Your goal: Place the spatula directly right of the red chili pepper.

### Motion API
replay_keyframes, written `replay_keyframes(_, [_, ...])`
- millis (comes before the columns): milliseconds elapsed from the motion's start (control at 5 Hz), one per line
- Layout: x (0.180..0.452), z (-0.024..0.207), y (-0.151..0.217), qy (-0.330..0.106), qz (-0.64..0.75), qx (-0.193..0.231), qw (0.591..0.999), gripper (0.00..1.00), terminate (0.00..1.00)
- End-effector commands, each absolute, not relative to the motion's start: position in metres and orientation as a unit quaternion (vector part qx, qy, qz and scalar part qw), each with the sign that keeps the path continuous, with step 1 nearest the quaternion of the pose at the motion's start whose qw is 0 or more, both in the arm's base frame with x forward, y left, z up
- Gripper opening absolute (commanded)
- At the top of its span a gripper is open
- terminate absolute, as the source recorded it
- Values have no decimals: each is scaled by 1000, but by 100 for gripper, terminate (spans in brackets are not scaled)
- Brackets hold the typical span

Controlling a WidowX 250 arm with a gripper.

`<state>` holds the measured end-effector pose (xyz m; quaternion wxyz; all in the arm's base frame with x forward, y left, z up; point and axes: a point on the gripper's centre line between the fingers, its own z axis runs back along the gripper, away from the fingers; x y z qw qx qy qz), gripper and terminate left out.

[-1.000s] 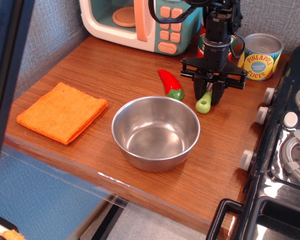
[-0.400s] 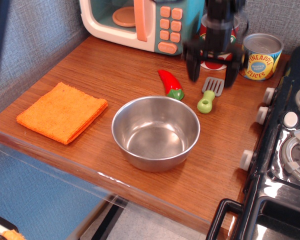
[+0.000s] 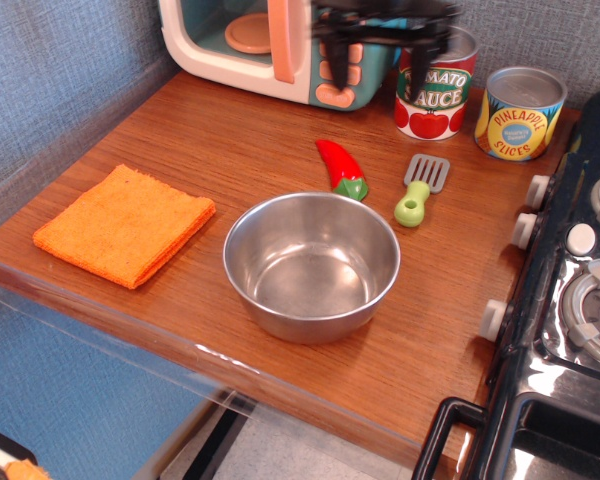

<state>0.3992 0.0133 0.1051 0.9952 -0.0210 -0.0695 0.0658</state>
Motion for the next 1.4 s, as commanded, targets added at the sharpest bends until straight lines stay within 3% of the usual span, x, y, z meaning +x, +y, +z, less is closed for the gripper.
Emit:
replay_keyframes(0, [381,89,85,-48,14,-27,998,100,0])
replay_keyframes(1200, [377,87,91,-45,-24,-14,999,100,0])
